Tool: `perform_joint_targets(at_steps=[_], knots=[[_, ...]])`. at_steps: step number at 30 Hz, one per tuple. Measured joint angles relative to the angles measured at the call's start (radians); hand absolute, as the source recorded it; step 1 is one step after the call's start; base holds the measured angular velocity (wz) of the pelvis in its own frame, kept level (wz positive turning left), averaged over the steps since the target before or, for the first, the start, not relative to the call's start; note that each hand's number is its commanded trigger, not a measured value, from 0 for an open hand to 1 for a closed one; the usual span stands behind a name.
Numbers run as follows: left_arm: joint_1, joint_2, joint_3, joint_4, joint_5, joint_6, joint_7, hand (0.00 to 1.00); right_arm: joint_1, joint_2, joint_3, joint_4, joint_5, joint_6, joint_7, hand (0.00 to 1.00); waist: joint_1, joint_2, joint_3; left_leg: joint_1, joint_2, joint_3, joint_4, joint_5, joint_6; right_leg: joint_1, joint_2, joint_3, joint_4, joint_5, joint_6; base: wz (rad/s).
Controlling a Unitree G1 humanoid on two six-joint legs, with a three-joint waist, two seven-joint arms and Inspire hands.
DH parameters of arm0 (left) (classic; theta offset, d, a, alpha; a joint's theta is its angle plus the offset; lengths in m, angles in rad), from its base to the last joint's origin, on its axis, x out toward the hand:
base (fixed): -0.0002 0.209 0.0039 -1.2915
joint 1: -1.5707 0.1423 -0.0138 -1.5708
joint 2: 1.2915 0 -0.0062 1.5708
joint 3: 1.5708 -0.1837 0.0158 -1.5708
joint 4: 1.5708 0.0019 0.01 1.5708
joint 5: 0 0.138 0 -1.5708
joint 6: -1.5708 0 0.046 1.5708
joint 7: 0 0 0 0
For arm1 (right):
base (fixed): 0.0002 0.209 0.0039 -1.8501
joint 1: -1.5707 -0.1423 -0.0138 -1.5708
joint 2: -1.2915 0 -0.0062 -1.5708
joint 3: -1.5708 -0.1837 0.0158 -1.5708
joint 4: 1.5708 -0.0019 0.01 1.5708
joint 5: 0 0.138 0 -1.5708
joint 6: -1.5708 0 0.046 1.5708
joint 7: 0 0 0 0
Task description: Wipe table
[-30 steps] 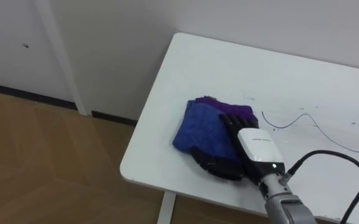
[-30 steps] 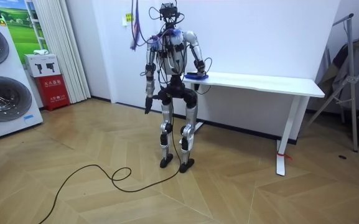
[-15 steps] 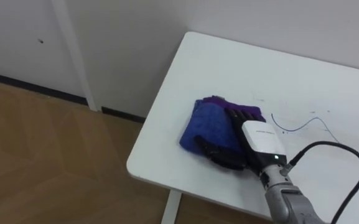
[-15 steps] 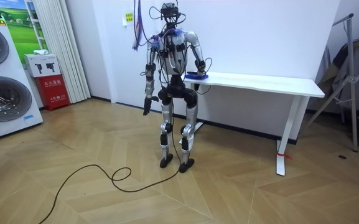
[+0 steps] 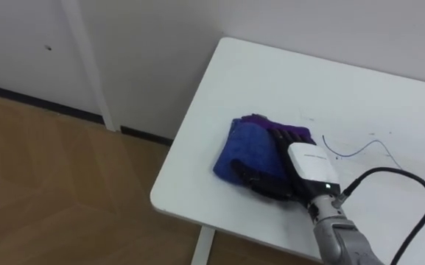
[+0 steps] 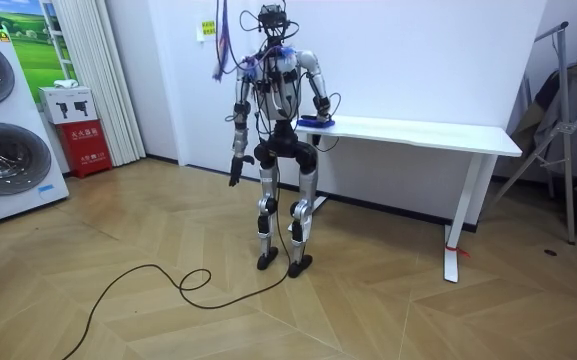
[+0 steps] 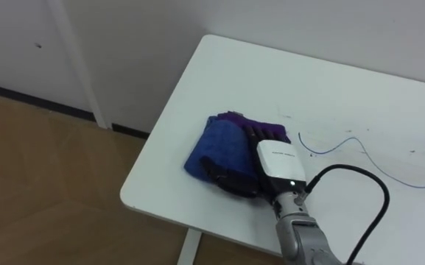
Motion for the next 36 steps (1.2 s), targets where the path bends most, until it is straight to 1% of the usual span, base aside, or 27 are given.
perform_joint_targets(at_steps=[2,4,5,6,7,8,10,13,17,19,21,22,24,27,29,32,36], knots=[[0.001,0.0,0.003,0.0,0.0,0.001,-0.003,0.0,0.0,0.0,0.0,0.0,0.0,0.005,0.002,0.0,0.0,-0.002,-0.0012,-0.003,0.0,-0.005,0.001,0.0,0.0,0.0,-0.001,-0.012,0.0,0.0,0.0,0.08],[0.002,0.0,0.005,-0.001,-0.001,0.003,-0.007,0.0,0.0,0.0,0.0,0.0,0.006,0.009,0.012,0.0,0.004,-0.004,-0.0025,-0.005,0.0,-0.007,0.004,0.0,0.0,0.0,-0.001,-0.015,0.0,0.0,0.0,0.07],[0.002,0.001,0.005,-0.001,-0.003,0.004,-0.011,0.0,0.0,0.0,0.0,0.0,0.01,0.017,0.02,0.02,0.009,-0.005,-0.003,-0.007,0.0,-0.009,0.007,0.0,0.0,0.0,-0.001,-0.017,0.0,0.0,0.0,0.05],[0.002,0.001,0.005,-0.004,-0.003,0.006,-0.015,0.0,0.0,0.0,0.0,0.0,0.012,0.021,0.023,0.51,0.01,-0.005,-0.0031,-0.008,-0.001,-0.011,0.008,0.0,0.0,0.0,-0.001,-0.019,0.0,0.0,0.0,0.11],[0.007,0.001,0.005,-0.02,-0.002,0.011,-0.023,0.0,0.0,-0.001,0.0,0.001,0.009,0.026,0.026,0.71,0.008,-0.006,-0.0032,-0.013,-0.002,-0.02,0.01,0.0,0.0,0.0,-0.002,-0.026,0.0,0.0,0.0,0.17],[0.01,0.0,0.005,-0.032,-0.001,0.015,-0.028,0.0,0.0,-0.001,-0.001,0.007,0.007,0.03,0.031,1.0,0.008,-0.007,-0.0034,-0.014,-0.002,-0.025,0.011,0.001,0.0,0.002,-0.003,-0.035,0.001,0.0,0.0,0.18],[0.015,-0.001,0.008,-0.043,-0.001,0.021,-0.032,0.0,-0.003,-0.001,-0.002,0.018,0.004,0.037,0.033,1.0,0.01,-0.009,-0.0046,-0.014,-0.002,-0.028,0.013,0.001,0.0,0.005,-0.003,-0.041,0.001,0.0,0.0,0.09],[0.02,-0.001,0.011,-0.052,-0.001,0.027,-0.043,0.0,-0.034,-0.004,-0.014,0.021,0.003,0.047,0.031,1.0,0.009,-0.009,-0.0048,-0.016,-0.003,-0.033,0.015,0.001,0.0,0.007,-0.003,-0.046,0.002,0.0,0.0,0.06],[0.018,-0.001,0.013,-0.067,-0.001,0.031,-0.043,0.0,-0.086,-0.008,-0.023,0.028,-0.012,0.082,0.031,1.0,0.012,-0.009,-0.0049,-0.021,-0.005,-0.049,0.014,0.001,-0.001,0.01,-0.004,-0.068,0.003,0.0,0.0,0.11],[0.019,-0.001,0.013,-0.07,-0.001,0.032,-0.043,0.0,-0.098,-0.009,-0.023,0.032,-0.012,0.09,0.031,1.0,0.012,-0.009,-0.005,-0.021,-0.005,-0.054,0.014,0.001,-0.001,0.011,-0.003,-0.072,0.002,0.0,0.0,0.09],[0.023,-0.002,0.014,-0.071,0.002,0.033,-0.043,0.0,-0.095,-0.01,-0.03,0.03,-0.008,0.086,0.029,1.0,0.011,-0.011,-0.0056,-0.022,-0.011,-0.056,0.015,0.001,-0.001,0.013,-0.003,-0.086,0.002,0.0,0.0,0.1],[0.019,-0.002,0.016,-0.071,0.023,0.033,-0.041,0.0,-0.09,-0.009,-0.035,0.029,-0.005,0.077,0.029,1.0,0.01,-0.012,-0.0064,-0.021,-0.013,-0.061,0.016,0.002,-0.001,0.015,-0.004,-0.095,0.002,0.0,0.0,0.13],[0.019,-0.003,0.019,-0.079,0.043,0.034,-0.038,0.0,-0.083,-0.008,-0.039,0.022,-0.002,0.06,0.027,1.0,0.011,-0.013,-0.0075,-0.018,-0.014,-0.073,0.018,0.005,0.002,0.018,-0.008,-0.094,0.002,0.0,0.001,0.11],[0.013,-0.004,0.025,-0.079,0.055,0.034,-0.037,0.0,-0.077,-0.009,-0.052,0.029,0.005,0.055,0.027,1.0,0.009,-0.014,-0.0076,-0.01,-0.017,-0.077,0.017,0.007,0.005,0.029,-0.014,-0.092,0.001,-0.001,0.002,0.08],[0.004,-0.002,0.025,-0.079,0.055,0.033,-0.037,0.0,-0.08,-0.007,-0.059,0.052,0.024,0.048,0.027,1.0,0.008,-0.014,-0.0074,0.002,-0.02,-0.074,0.014,0.008,0.006,0.035,-0.017,-0.083,0.002,-0.001,0.002,0.0],[-0.004,-0.002,0.025,-0.079,0.056,0.033,-0.038,0.0,-0.084,-0.007,-0.066,0.067,0.038,0.044,0.027,1.0,0.01,-0.016,-0.0073,0.004,-0.021,-0.074,0.013,0.009,0.008,0.038,-0.016,-0.068,0.004,-0.001,0.004,-0.03],[-0.009,-0.002,0.025,-0.084,0.056,0.032,-0.038,0.0,-0.088,-0.006,-0.069,0.065,0.038,0.043,0.028,1.0,0.009,-0.015,-0.0074,0.003,-0.02,-0.073,0.012,0.009,0.009,0.038,-0.015,-0.067,0.003,-0.001,0.004,0.0]])
